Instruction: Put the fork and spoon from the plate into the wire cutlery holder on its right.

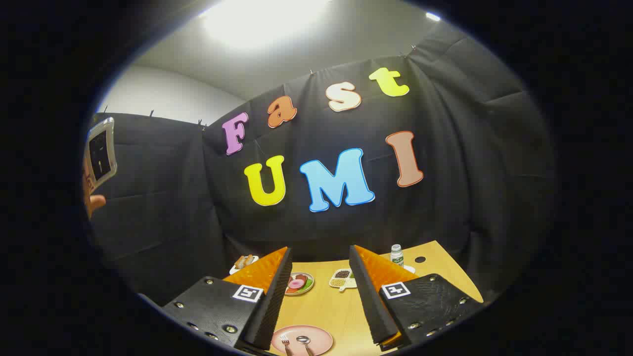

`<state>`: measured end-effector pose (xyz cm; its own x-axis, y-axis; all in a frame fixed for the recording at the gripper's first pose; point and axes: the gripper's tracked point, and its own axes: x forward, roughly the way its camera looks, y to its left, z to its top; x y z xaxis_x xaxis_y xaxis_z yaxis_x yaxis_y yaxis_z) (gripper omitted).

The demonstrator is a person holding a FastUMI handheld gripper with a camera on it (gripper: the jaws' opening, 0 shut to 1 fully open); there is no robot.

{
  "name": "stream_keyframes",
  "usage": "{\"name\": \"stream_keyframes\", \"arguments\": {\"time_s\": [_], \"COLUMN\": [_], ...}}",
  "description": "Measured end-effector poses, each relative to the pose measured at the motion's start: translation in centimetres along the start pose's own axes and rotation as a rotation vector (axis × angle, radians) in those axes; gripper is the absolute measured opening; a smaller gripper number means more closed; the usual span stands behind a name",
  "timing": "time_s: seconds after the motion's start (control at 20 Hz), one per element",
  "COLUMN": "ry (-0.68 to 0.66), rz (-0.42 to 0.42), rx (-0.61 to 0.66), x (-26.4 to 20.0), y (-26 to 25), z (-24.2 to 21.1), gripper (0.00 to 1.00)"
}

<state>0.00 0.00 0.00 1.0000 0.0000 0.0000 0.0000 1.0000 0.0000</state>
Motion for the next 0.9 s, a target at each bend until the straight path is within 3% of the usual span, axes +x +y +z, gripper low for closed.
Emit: {"name": "stream_keyframes", "arguments": {"time_s": [0.9], "ry": [0.045], "rz": [0.038], "rx": [-0.029], "x": [1.4], "y": [0.1], "z": [-1.7], "gripper": [0.72]}}
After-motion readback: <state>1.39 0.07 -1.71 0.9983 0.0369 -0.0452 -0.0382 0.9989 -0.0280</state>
